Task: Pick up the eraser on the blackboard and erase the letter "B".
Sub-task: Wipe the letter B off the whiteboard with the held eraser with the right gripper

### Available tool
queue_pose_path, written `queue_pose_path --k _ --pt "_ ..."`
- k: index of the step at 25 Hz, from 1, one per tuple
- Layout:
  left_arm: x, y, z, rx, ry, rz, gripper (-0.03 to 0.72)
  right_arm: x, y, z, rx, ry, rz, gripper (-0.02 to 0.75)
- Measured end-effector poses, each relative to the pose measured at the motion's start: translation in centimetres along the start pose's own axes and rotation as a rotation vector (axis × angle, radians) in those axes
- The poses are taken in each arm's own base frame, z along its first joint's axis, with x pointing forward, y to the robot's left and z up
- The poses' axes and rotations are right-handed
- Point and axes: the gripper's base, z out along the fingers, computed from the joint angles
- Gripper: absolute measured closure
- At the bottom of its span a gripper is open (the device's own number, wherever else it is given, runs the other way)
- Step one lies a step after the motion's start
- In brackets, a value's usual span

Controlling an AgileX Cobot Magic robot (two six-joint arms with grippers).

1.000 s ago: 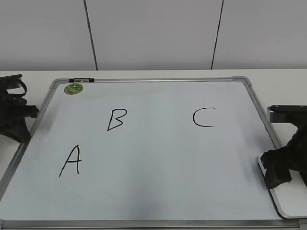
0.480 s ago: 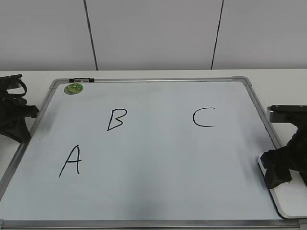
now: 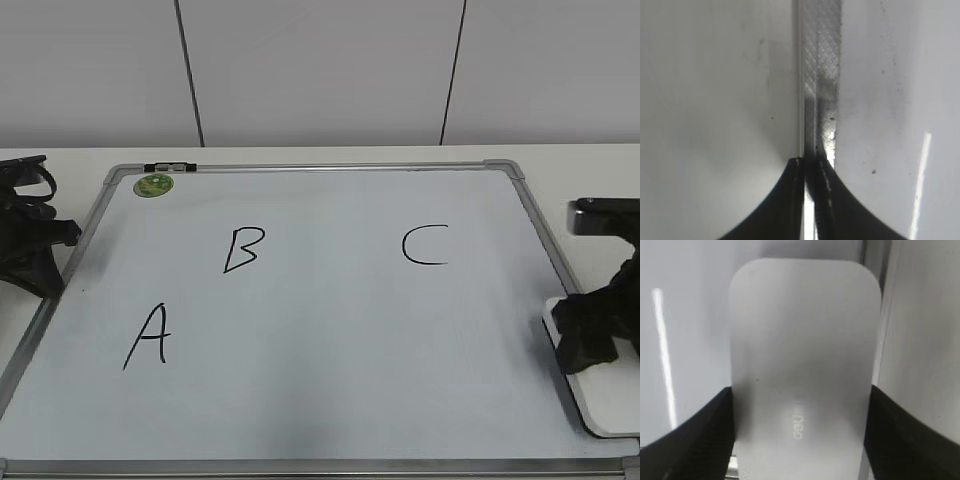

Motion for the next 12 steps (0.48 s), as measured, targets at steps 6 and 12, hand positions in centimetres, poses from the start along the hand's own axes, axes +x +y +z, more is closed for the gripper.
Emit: queue_pose_path --k 6,12 --pt "0.0 0.0 0.0 0.0 0.0 0.0 0.68 0.1 0.2 -2.9 -0.006 -0.06 -0.009 0.19" --pt "0.0 0.0 0.0 0.0 0.0 0.0 0.68 -1.5 0.8 -5.9 -0.043 -0.087 -0.02 0.19"
